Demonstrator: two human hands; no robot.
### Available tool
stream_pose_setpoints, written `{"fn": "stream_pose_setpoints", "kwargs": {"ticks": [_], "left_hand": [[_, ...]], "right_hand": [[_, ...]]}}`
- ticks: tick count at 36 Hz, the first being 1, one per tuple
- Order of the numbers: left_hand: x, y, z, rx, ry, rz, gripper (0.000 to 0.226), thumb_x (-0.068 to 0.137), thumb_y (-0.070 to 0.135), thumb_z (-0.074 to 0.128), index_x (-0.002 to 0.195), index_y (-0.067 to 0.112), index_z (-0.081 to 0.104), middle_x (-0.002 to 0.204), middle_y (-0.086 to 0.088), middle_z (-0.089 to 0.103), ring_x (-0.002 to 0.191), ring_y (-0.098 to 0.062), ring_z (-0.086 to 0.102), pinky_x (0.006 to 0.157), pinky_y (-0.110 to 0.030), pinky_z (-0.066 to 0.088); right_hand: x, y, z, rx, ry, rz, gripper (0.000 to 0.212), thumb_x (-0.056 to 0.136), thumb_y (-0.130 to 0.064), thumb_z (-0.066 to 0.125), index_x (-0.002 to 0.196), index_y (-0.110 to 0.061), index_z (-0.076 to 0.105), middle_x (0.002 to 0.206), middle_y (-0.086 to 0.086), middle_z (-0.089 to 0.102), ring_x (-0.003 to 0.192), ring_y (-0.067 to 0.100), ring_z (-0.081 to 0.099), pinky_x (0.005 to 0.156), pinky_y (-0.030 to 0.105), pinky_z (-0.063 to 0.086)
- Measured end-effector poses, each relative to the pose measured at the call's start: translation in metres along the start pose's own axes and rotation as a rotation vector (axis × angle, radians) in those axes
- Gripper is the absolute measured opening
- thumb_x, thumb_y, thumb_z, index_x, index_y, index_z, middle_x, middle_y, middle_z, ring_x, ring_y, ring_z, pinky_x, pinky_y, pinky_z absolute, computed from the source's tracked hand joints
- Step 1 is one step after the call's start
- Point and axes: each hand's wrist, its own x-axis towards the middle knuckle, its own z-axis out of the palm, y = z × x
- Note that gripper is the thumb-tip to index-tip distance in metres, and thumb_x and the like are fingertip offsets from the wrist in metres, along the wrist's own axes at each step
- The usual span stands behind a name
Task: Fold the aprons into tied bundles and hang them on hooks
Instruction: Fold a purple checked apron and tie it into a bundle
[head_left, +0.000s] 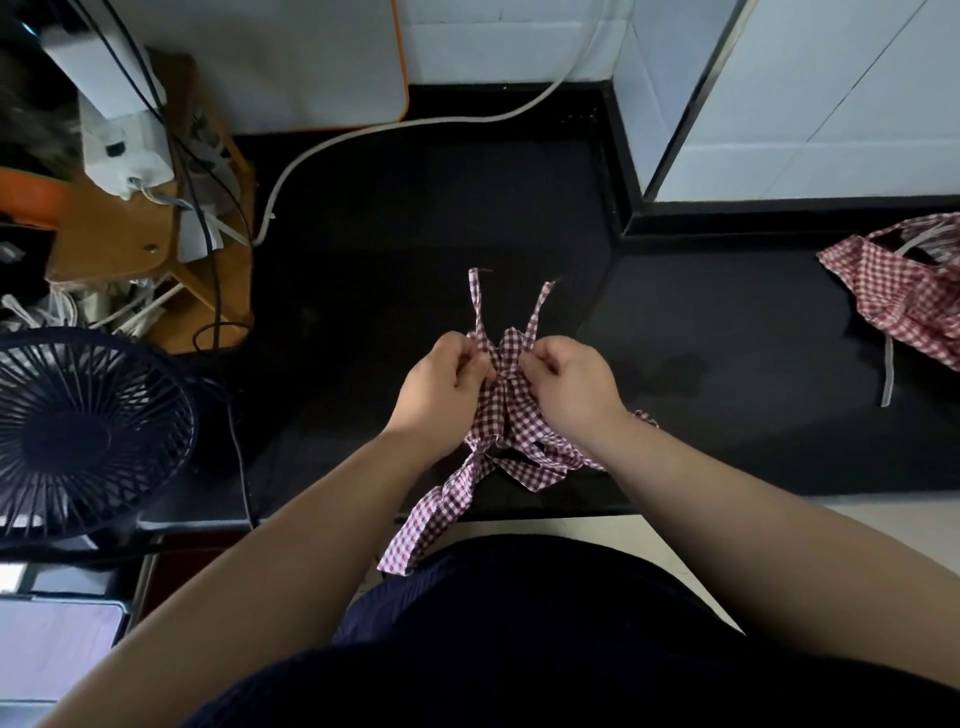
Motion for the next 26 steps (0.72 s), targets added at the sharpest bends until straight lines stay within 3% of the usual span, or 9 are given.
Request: {"fn": "stream_pose_setpoints", "kwargs": {"ticks": [3, 5, 10, 13, 16, 18, 20, 23, 26], "left_hand": [[0.005, 0.002, -0.005, 0.038, 0.007, -0.036, 0.014, 0.098, 0.027, 0.051, 0.094, 0.020, 0.063, 0.079, 0.009, 0.063, 0.070, -0.005, 0.057, 0.055, -0.012, 0.041], [0.009, 0.004, -0.008, 0.043, -0.028, -0.070, 0.013, 0.095, 0.024, 0.056, 0.089, 0.021, 0.066, 0.080, 0.003, 0.066, 0.074, -0.015, 0.061, 0.060, -0.027, 0.048], [0.007, 0.012, -0.010, -0.050, -0.141, -0.126, 0.018, 0.094, 0.021, 0.056, 0.087, 0.023, 0.073, 0.087, 0.003, 0.072, 0.087, -0.015, 0.068, 0.077, -0.033, 0.056], [0.004, 0.013, -0.011, -0.143, -0.241, -0.145, 0.019, 0.095, 0.018, 0.055, 0.090, 0.025, 0.073, 0.089, 0.000, 0.073, 0.089, -0.020, 0.070, 0.080, -0.037, 0.056], [0.001, 0.012, -0.012, -0.064, -0.301, -0.063, 0.019, 0.095, 0.017, 0.055, 0.100, 0.026, 0.071, 0.096, -0.002, 0.070, 0.091, -0.021, 0.067, 0.081, -0.036, 0.054], [0.002, 0.011, -0.012, 0.118, -0.293, 0.018, 0.019, 0.094, 0.019, 0.056, 0.107, 0.027, 0.067, 0.100, 0.005, 0.065, 0.091, -0.013, 0.063, 0.077, -0.025, 0.051], [0.002, 0.009, -0.009, 0.184, -0.196, 0.058, 0.020, 0.092, 0.020, 0.059, 0.111, 0.027, 0.060, 0.097, 0.013, 0.062, 0.089, -0.002, 0.059, 0.071, -0.010, 0.044], [-0.001, 0.004, -0.001, 0.162, -0.027, 0.087, 0.028, 0.087, 0.017, 0.065, 0.108, 0.023, 0.048, 0.092, 0.016, 0.061, 0.082, 0.004, 0.058, 0.064, -0.004, 0.044], [-0.006, -0.001, 0.006, 0.195, 0.058, 0.157, 0.029, 0.086, 0.013, 0.067, 0.105, 0.019, 0.046, 0.091, 0.014, 0.057, 0.080, 0.000, 0.057, 0.068, -0.010, 0.047]], "right_hand": [[-0.006, -0.005, -0.003, -0.148, -0.014, -0.330, 0.016, 0.093, -0.011, 0.056, 0.091, -0.001, 0.068, 0.076, 0.005, 0.064, 0.066, 0.011, 0.053, 0.060, 0.007, 0.035], [-0.007, -0.002, -0.002, -0.234, -0.041, -0.456, 0.019, 0.089, -0.010, 0.056, 0.096, 0.000, 0.070, 0.084, 0.011, 0.070, 0.075, 0.018, 0.063, 0.072, 0.010, 0.039], [-0.008, 0.002, -0.004, -0.300, -0.045, -0.505, 0.021, 0.090, -0.010, 0.056, 0.101, -0.001, 0.071, 0.109, 0.014, 0.062, 0.095, 0.019, 0.061, 0.084, 0.018, 0.046], [-0.007, 0.003, -0.008, -0.320, -0.113, -0.459, 0.018, 0.094, -0.010, 0.056, 0.102, 0.000, 0.068, 0.137, 0.012, 0.050, 0.122, 0.019, 0.050, 0.098, 0.012, 0.030], [-0.003, 0.003, -0.009, -0.276, -0.161, -0.447, 0.014, 0.093, -0.008, 0.055, 0.096, 0.001, 0.065, 0.114, 0.013, 0.063, 0.107, 0.025, 0.059, 0.092, 0.017, 0.039], [-0.003, 0.001, -0.010, -0.235, -0.148, -0.404, 0.011, 0.093, -0.007, 0.057, 0.091, 0.001, 0.062, 0.089, 0.006, 0.061, 0.082, 0.020, 0.058, 0.075, 0.013, 0.041], [-0.005, -0.001, -0.011, -0.181, -0.131, -0.356, 0.011, 0.093, -0.009, 0.058, 0.090, 0.001, 0.061, 0.081, -0.001, 0.056, 0.070, 0.008, 0.050, 0.065, 0.007, 0.037], [-0.004, -0.005, -0.008, -0.041, -0.112, -0.158, 0.009, 0.092, -0.017, 0.060, 0.090, -0.008, 0.062, 0.078, -0.006, 0.059, 0.068, 0.002, 0.053, 0.060, 0.007, 0.038], [0.001, -0.011, -0.009, 0.118, -0.098, 0.070, 0.009, 0.089, -0.023, 0.065, 0.091, -0.015, 0.069, 0.087, -0.004, 0.067, 0.081, 0.007, 0.061, 0.070, 0.019, 0.046]]}}
